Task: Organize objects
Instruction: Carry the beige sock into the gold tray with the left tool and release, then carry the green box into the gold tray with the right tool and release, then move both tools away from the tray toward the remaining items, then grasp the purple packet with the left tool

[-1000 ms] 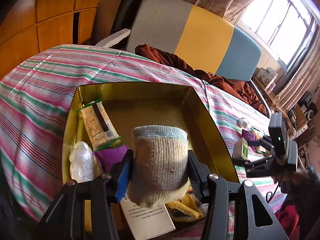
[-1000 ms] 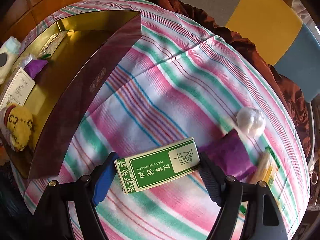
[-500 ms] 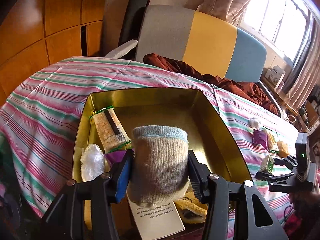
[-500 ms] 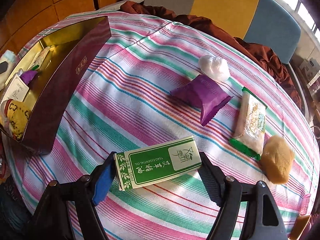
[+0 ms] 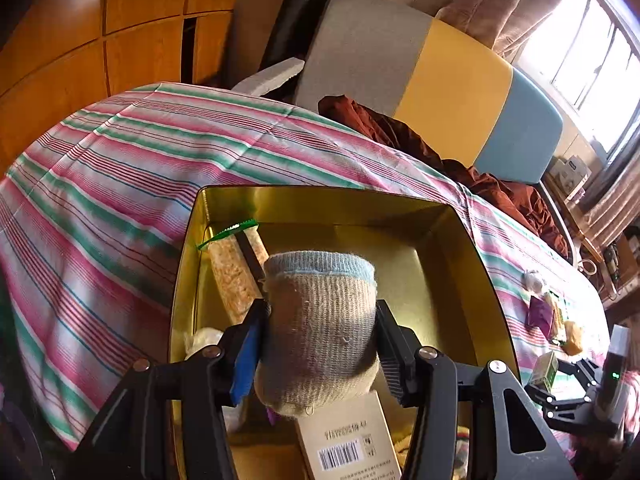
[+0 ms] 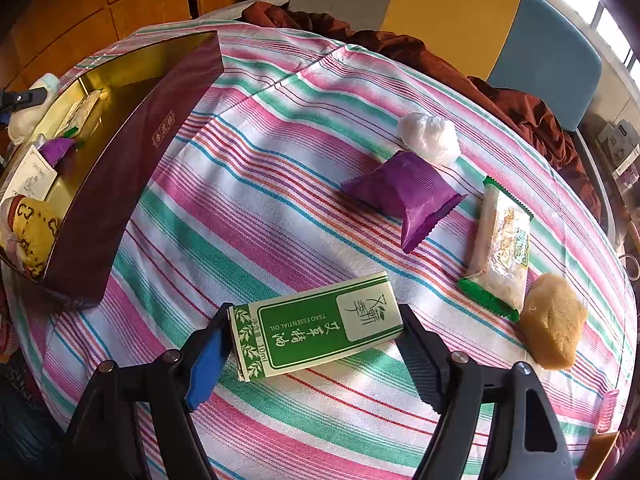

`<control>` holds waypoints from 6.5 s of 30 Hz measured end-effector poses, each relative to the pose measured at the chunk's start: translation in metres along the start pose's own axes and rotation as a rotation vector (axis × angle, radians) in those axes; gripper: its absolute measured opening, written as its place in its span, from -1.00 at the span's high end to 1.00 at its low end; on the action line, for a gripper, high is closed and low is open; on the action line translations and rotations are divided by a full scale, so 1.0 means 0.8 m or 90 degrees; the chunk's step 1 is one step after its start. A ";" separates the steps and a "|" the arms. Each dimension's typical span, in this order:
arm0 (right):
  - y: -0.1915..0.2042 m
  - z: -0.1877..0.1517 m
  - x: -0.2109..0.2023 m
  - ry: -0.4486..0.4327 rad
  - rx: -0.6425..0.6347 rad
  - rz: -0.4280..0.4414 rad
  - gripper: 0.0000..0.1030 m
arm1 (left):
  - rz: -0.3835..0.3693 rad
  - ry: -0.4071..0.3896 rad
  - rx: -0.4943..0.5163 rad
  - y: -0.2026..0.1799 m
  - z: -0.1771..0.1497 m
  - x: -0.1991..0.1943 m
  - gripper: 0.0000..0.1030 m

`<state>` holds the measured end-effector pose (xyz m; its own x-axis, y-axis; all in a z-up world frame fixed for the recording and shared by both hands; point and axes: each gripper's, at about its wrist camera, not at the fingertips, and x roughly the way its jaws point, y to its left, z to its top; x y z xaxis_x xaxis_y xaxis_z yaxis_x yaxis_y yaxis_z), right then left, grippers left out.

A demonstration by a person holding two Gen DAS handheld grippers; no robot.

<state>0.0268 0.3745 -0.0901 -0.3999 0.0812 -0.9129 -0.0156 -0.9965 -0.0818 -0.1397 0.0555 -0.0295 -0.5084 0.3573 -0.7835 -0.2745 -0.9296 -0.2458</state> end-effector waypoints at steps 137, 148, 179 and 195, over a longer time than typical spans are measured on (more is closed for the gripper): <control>-0.072 0.033 -0.064 -0.105 0.142 -0.045 -0.66 | 0.029 -0.102 0.209 -0.106 -0.099 -0.099 -0.57; -0.211 -0.023 -0.057 -0.118 0.433 -0.110 -0.66 | -0.028 -0.086 0.281 -0.195 -0.086 -0.076 -0.58; -0.254 -0.052 -0.068 -0.134 0.575 -0.005 -0.66 | -0.205 0.246 0.021 -0.411 -0.044 0.172 -0.33; -0.259 -0.054 -0.071 -0.140 0.585 0.004 -0.67 | -0.115 0.209 0.215 -0.461 -0.055 0.195 -0.40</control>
<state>0.0925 0.5774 -0.0387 -0.5648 0.1642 -0.8087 -0.6916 -0.6288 0.3553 -0.0823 0.4500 -0.0863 -0.1598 0.4129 -0.8966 -0.6107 -0.7550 -0.2388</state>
